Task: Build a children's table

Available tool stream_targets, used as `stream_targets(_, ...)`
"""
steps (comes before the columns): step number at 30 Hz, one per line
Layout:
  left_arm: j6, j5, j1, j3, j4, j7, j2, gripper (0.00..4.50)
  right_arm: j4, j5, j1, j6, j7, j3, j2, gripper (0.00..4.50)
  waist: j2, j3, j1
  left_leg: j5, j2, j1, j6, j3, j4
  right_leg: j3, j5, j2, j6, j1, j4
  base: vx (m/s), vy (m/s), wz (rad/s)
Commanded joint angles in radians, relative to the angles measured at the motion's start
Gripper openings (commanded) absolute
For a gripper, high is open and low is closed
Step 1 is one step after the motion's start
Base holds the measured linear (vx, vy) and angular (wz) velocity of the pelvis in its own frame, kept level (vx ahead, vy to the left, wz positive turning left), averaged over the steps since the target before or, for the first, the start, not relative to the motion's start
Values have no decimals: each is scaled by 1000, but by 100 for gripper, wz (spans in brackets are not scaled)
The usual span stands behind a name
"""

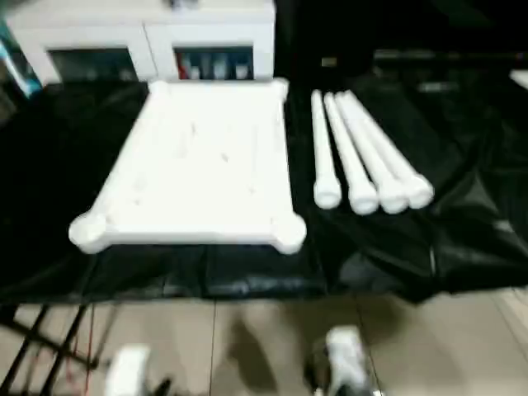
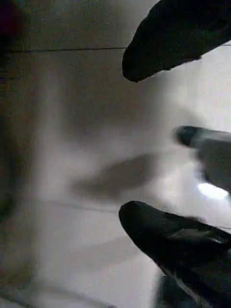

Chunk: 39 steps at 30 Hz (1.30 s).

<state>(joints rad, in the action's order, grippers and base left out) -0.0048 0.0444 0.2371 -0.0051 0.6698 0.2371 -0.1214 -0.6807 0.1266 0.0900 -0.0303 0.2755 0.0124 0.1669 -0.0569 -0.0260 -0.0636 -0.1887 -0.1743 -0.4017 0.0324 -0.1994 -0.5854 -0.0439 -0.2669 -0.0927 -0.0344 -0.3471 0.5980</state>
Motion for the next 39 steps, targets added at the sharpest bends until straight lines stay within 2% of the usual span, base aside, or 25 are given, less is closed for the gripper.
stream_targets(1, -16, -3, 24, -23, -69, 19, -2, 313, 135, 26, 49, 26, 19, 19, 7, 450, 4, 18, -3, -334, -88, 28, -96, 41, 95, 39, -50, -66, 177, 1, -84, 0, 0, 0)
stream_targets(3, -34, -6, 30, -23, -67, 16, -4, 313, 162, 30, 68, 37, 17, 18, 10, 450, 2, 13, 1, -409, -83, 36, -43, 39, 102, 42, -176, -63, 168, -11, -96, 0, 0, 0)
stream_targets(4, -45, -14, 43, -21, -77, 15, -8, 313, 168, 14, 81, 38, 6, 14, 11, 450, 0, 4, 4, -489, -80, 42, 10, 43, 109, 48, -307, -66, 149, -18, -110, 0, 0, 0)
stream_targets(5, -50, -17, 57, -17, -94, 15, -9, 313, 162, 9, 89, 40, 1, 4, 9, 450, -4, 3, 6, -498, -79, 40, 23, 47, 111, 50, -328, -68, 141, -18, -109, 0, 0, 0)
stream_targets(6, -52, -18, 62, -17, -101, 15, -9, 313, 164, 5, 97, 36, 4, 3, 12, 450, 7, 5, 11, -490, -77, 34, 31, 49, 113, 51, -327, -67, 130, -13, -110, 0, 0, 0)
stream_targets(9, -47, -16, 87, -15, -151, 17, -8, 313, 219, 8, 134, 62, 21, -1, 22, 450, 5, 11, 14, -445, -75, 32, 16, 47, 108, 53, -255, -65, 129, -10, -105, 0, 0, 0)
stream_targets(10, -39, -12, 106, -16, -187, 18, -10, 313, 275, 12, 162, 94, 24, 1, 28, 450, 8, 10, 12, -421, -77, 28, 2, 46, 109, 52, -210, -62, 125, -5, -103, 0, 0, 0)
stream_targets(11, -28, -3, 131, -15, -240, 20, -14, 313, 352, 20, 200, 126, 31, 7, 38, 450, 5, 12, 12, -407, -76, 29, -3, 45, 106, 51, -183, -61, 128, -5, -100, 0, 0, 0)
stream_targets(15, -8, 5, 186, -21, -361, 32, -32, 313, 501, 40, 278, 173, 47, 16, 61, 450, 6, 22, 9, -286, -72, 24, -63, 42, 91, 43, 46, -53, 125, 5, -82, 0, 0, 0)
stream_targets(17, 18, 3, 268, -26, -519, 44, -57, 313, 667, 58, 374, 199, 73, 28, 94, 450, 6, 19, 8, -289, -72, 25, -74, 41, 91, 42, 53, -53, 122, 7, -83, 0, 0, 0)
stream_targets(18, 18, 3, 268, -26, -519, 44, -57, 313, 667, 58, 374, 199, 73, 28, 94, 450, 4, 16, 7, -293, -75, 24, -76, 42, 93, 43, 55, -53, 119, 5, -83, 0, 0, 0)
stream_targets(19, 28, 5, 292, -22, -560, 43, -60, 313, 716, 55, 403, 199, 77, 30, 104, 450, 6, 11, 7, -344, -71, 27, -68, 40, 96, 41, -28, -51, 104, 0, -90, 0, 0, 0)
stream_targets(20, 31, 1, 312, -18, -593, 37, -62, 313, 767, 60, 430, 211, 81, 26, 111, 450, 6, 11, 7, -344, -71, 27, -68, 40, 96, 41, -28, -51, 104, 0, -90, 0, 0, 0)
stream_targets(21, 35, 6, 336, -11, -635, 36, -64, 313, 830, 68, 460, 224, 83, 20, 121, 450, 4, 2, 8, -411, -74, 32, -40, 42, 104, 47, -166, -52, 89, -5, -101, 0, 0, 0)
stream_targets(22, 38, 10, 358, -6, -673, 34, -65, 313, 886, 79, 485, 238, 83, 11, 127, 450, 3, -2, 8, -451, -75, 35, -20, 46, 109, 50, -239, -52, 75, -7, -106, 0, 0, 0)
stream_targets(24, 48, 22, 405, 4, -763, 34, -68, 313, 1000, 112, 535, 268, 87, -9, 143, 450, 5, -3, 10, -471, -74, 34, 0, 50, 113, 53, -287, -52, 59, -8, -110, 0, 0, 0)
stream_targets(27, 83, 51, 477, 15, -904, 34, -73, 313, 1151, 158, 604, 314, 93, -43, 165, 450, 9, -6, 7, -472, -74, 37, 4, 50, 113, 56, -292, -50, 43, -12, -113, 0, 0, 0)
stream_targets(30, 89, 60, 513, 18, -974, 34, -75, 313, 1227, 194, 637, 336, 98, -65, 175, 450, 12, -6, 5, -457, -71, 36, 2, 52, 112, 57, -323, -53, 21, -15, -115, 0, 0, 0)
stream_targets(31, 89, 66, 534, 23, -1013, 31, -73, 313, 1267, 212, 653, 343, 100, -80, 181, 450, 22, -5, 6, -450, -69, 34, 0, 51, 110, 56, -323, -52, 16, -13, -115, 0, 0, 0)
stream_targets(33, 107, 78, 567, 34, -1082, 24, -67, 313, 1341, 253, 676, 370, 93, -112, 188, 450, 18, -4, 1, -423, -71, 33, -1, 52, 111, 56, -282, -51, 6, -12, -111, 0, 0, 0)
stream_targets(34, 108, 84, 579, 50, -1118, 11, -57, 313, 1380, 283, 675, 391, 83, -136, 187, 450, 27, 1, 2, -405, -69, 33, -1, 51, 108, 54, -251, -47, 1, -9, -108, 0, 0, 0)
stream_targets(35, 108, 85, 579, 50, -1119, 11, -57, 313, 1381, 284, 675, 392, 82, -136, 187, 450, 23, 1, 1, -396, -68, 32, -2, 52, 108, 54, -231, -47, 2, -8, -105, 0, 0, 0)
stream_targets(37, 147, 120, 549, 97, -1216, -30, -37, 313, 1442, 342, 591, 455, 21, -200, 185, 450, 24, 7, 1, -355, -65, 34, -1, 52, 106, 49, -152, -42, 6, -3, -98, 0, 0, 0)
stream_targets(38, 148, 121, 547, 98, -1220, -32, -36, 313, 1443, 345, 586, 458, 18, -202, 185, 450, 23, 8, 2, -343, -65, 34, -1, 53, 104, 47, -129, -42, 11, -2, -96, 0, 0, 0)
stream_targets(39, 192, 145, 492, 120, -1282, -58, -33, 313, 1452, 387, 496, 504, -36, -237, 179, 450, 23, 7, 1, -341, -63, 37, 4, 49, 103, 46, -116, -37, 6, -4, -97, 0, 0, 0)
